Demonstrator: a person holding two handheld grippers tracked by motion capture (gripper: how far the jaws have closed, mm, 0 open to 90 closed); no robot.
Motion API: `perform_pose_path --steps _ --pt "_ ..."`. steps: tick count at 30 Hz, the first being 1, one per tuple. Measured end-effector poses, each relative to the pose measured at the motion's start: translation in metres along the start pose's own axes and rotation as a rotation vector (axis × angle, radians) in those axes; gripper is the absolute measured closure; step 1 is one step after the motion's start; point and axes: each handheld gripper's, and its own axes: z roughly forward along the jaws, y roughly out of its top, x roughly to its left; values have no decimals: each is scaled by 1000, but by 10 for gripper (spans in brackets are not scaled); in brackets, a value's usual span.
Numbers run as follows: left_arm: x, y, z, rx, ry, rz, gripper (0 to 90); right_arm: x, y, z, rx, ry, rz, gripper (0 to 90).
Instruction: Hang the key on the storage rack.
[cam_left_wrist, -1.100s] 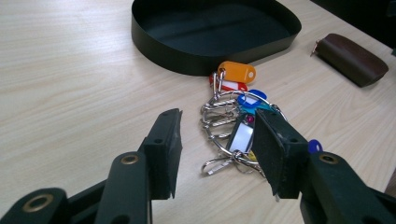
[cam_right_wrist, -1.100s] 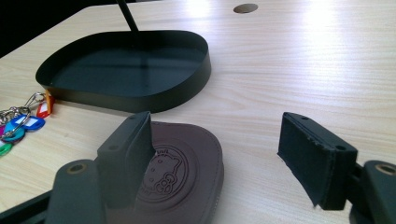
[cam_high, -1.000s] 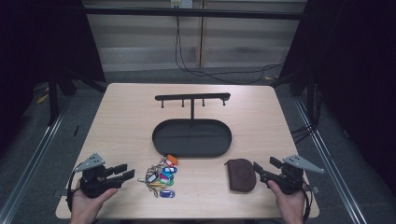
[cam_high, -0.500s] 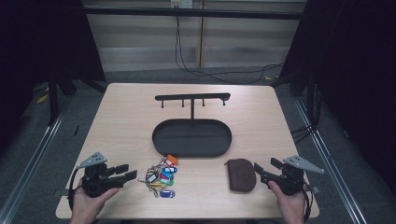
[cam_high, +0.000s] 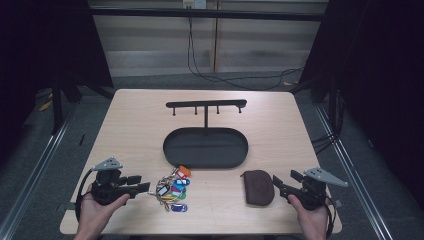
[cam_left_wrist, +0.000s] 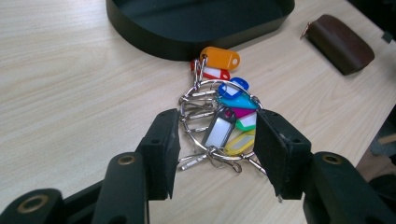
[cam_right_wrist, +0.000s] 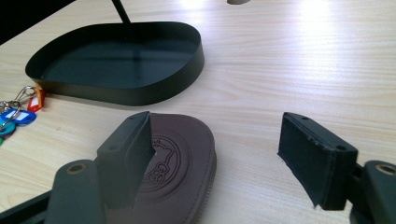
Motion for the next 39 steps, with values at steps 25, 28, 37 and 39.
perform_pose_path --steps 25,28,37,39 --pt "-38 54 32 243 -94 105 555 4 1 4 13 3 -20 266" --pt "-40 58 38 299 -94 126 568 4 2 4 14 5 -16 267" --pt "-53 64 58 426 -82 156 633 6 1 4 20 0 -31 268" --pt "-53 63 63 447 -77 142 634 5 1 4 23 1 -31 268"
